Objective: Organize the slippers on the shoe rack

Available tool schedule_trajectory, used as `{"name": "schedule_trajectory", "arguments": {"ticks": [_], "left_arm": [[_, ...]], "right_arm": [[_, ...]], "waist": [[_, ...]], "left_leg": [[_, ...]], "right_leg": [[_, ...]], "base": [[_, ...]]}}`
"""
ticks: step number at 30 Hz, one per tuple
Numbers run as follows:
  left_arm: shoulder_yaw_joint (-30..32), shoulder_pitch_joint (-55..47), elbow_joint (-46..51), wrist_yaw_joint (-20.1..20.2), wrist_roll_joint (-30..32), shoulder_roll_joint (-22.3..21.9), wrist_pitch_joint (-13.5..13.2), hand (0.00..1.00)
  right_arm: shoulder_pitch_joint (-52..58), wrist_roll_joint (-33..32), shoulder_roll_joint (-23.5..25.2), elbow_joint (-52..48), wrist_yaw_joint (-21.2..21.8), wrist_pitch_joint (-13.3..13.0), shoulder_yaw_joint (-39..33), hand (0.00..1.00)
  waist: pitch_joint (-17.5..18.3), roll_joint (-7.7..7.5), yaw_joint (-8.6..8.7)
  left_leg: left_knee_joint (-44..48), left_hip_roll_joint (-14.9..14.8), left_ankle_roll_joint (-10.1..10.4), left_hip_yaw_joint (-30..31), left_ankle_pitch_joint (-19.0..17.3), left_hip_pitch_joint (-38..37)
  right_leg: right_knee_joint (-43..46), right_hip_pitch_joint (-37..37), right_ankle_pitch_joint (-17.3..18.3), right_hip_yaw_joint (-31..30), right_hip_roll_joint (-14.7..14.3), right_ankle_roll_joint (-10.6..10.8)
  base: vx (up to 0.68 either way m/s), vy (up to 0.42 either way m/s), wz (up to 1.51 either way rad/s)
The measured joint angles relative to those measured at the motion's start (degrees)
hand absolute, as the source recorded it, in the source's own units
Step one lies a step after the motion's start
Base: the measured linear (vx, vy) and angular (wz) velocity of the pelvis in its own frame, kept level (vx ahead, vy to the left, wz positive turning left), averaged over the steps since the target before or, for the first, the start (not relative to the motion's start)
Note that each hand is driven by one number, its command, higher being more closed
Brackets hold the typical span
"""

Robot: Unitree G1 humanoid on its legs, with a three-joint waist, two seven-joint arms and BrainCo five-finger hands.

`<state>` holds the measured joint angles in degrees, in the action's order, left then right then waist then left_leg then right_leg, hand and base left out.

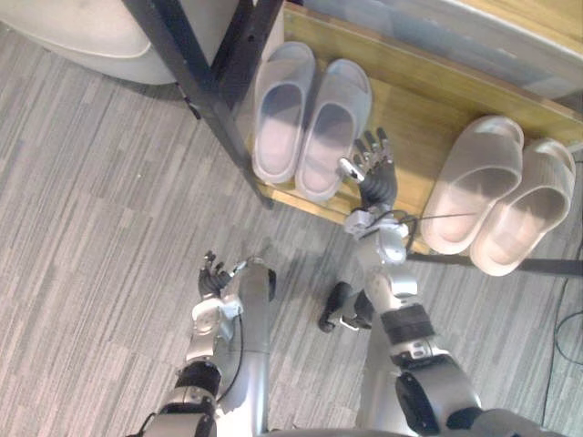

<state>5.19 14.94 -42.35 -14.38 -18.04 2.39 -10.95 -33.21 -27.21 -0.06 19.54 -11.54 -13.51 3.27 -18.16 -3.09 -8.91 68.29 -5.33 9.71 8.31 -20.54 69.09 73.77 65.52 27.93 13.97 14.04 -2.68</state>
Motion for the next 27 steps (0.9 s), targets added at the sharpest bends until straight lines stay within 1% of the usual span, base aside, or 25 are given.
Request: {"name": "schedule_trajectory", "arguments": {"ticks": [4, 11, 13, 14, 16, 19, 20, 21, 22, 23, 24, 26, 27], "left_arm": [[0.1, 0.0, -0.5, 0.0, 0.0, -0.1, 0.0, 0.00], [0.6, 0.0, -0.9, 0.0, 0.0, -0.4, 0.0, 0.00], [0.6, -0.1, -1.1, 0.1, 0.0, -0.4, 0.0, 0.00], [0.6, -0.2, -1.3, 0.1, 0.0, -0.3, 0.1, 0.00], [0.6, -0.8, -1.8, 0.7, 0.2, -0.3, 0.2, 0.00], [0.6, -3.3, -1.7, 1.2, 1.1, -0.1, 0.2, 0.00], [0.5, -4.5, -1.7, 1.5, 1.9, 0.2, 0.5, 0.00], [0.4, -4.9, -1.7, 1.7, 2.2, 0.3, 0.6, 0.00], [0.3, -5.5, -1.6, 2.3, 2.6, 0.6, 0.5, 0.00], [-0.3, -5.6, -1.6, 2.5, 3.7, 0.9, 0.7, 0.00], [-2.0, -6.6, -1.4, 3.1, 5.2, 1.3, 0.7, 0.00], [-4.1, -7.9, -1.2, 3.8, 6.9, 1.3, 0.8, 0.00], [-5.5, -9.0, -1.2, 4.7, 7.6, 1.0, 1.0, 0.00]], "right_arm": [[-0.7, 0.0, -0.1, 1.7, 0.0, -0.2, -0.1, 0.00], [-0.2, 0.3, -0.6, 1.7, 0.1, 0.1, 0.1, 0.00], [1.3, 0.9, -1.0, 1.4, 0.2, 0.2, 0.9, 0.00], [3.3, 2.6, -1.4, 0.9, 0.4, 0.4, 2.1, 0.00], [7.0, 4.6, -2.3, -1.1, 0.9, 1.4, 3.1, 0.00], [14.5, 8.9, -2.8, -6.8, 2.0, 2.6, 4.3, 0.00], [17.7, 12.1, -2.7, -9.4, 2.4, 3.0, 4.6, 0.00], [18.7, 12.9, -2.8, -10.2, 2.6, 3.2, 4.8, 0.00], [21.8, 15.2, -2.9, -13.2, 3.3, 3.4, 4.9, 0.00], [23.5, 16.7, -3.0, -14.8, 3.8, 3.5, 4.9, 0.00], [26.9, 18.8, -3.4, -17.6, 4.5, 3.8, 4.9, 0.00], [31.3, 21.0, -4.2, -20.4, 5.1, 3.9, 4.9, 0.00], [34.0, 22.1, -4.6, -21.3, 5.7, 4.0, 4.7, 0.00]], "waist": [[-0.2, 0.27, -0.02], [-0.3, 0.41, -0.01], [-0.4, 0.48, 0.00], [-0.4, 0.52, 0.08], [-0.6, 0.61, 0.13], [-0.6, 0.60, 0.52], [-0.5, 0.49, 0.91], [-0.5, 0.48, 1.02], [-0.5, 0.38, 1.68], [-0.4, 0.30, 2.06], [-0.4, 0.26, 2.49], [-0.3, 0.17, 3.02], [-0.2, 0.07, 3.27]], "left_leg": [[-0.2, 0.1, -0.1, 0.1, -0.1, -0.8], [-0.5, 0.1, -0.1, 0.1, 0.0, -1.2], [-0.7, 0.1, 0.0, 0.2, 0.0, -1.7], [-1.2, 0.0, 0.1, 0.2, 0.1, -2.7], [-2.3, -0.1, 0.1, 0.2, 0.1, -4.8], [-5.5, -0.7, -0.4, -0.1, 0.1, -9.2], [-7.4, -0.9, -0.6, -0.4, 0.3, -11.6], [-8.0, -1.0, -0.7, -0.5, 0.4, -12.4], [-10.3, -1.2, -0.9, -1.0, 0.9, -15.2], [-11.6, -1.2, -0.6, -1.3, 1.3, -16.7], [-13.7, -1.6, -0.6, -2.0, 1.5, -19.8], [-17.5, -2.2, -1.0, -3.4, 2.0, -24.7], [-20.3, -2.5, -1.4, -4.3, 2.5, -28.5]], "right_leg": [[0.0, -0.8, 0.2, 0.0, 0.1, 0.2], [-0.2, -1.3, 0.2, 0.1, 0.0, 0.2], [-0.6, -1.9, 0.2, 0.2, -0.1, 0.2], [-1.2, -3.0, 0.2, 0.4, -0.2, 0.2], [-2.5, -5.4, 0.1, 0.8, -0.2, 0.3], [-6.2, -9.9, -0.3, 1.2, -1.1, 0.9], [-8.1, -12.3, -0.6, 1.6, -1.2, 1.2], [-8.7, -13.1, -0.7, 1.6, -1.3, 1.4], [-10.9, -15.7, -1.3, 1.7, -1.6, 1.6], [-12.1, -17.1, -1.6, 1.6, -1.8, 1.5], [-14.6, -19.9, -2.5, 1.8, -1.9, 1.4], [-18.8, -24.5, -4.2, 1.6, -2.6, 1.5], [-21.8, -27.9, -5.2, 1.4, -3.0, 1.9]], "base": [[0.00, 0.004, 0.03], [0.00, 0.000, 0.00], [0.00, 0.000, 0.00], [0.00, 0.000, 0.00], [0.02, 0.007, 0.01], [0.05, -0.001, -0.01], [0.06, 0.000, 0.01], [0.09, -0.002, 0.04], [0.09, -0.007, 0.02], [0.11, 0.008, -0.06], [0.12, 0.035, -0.17], [0.12, 0.059, -0.21], [0.11, 0.065, -0.15]]}}
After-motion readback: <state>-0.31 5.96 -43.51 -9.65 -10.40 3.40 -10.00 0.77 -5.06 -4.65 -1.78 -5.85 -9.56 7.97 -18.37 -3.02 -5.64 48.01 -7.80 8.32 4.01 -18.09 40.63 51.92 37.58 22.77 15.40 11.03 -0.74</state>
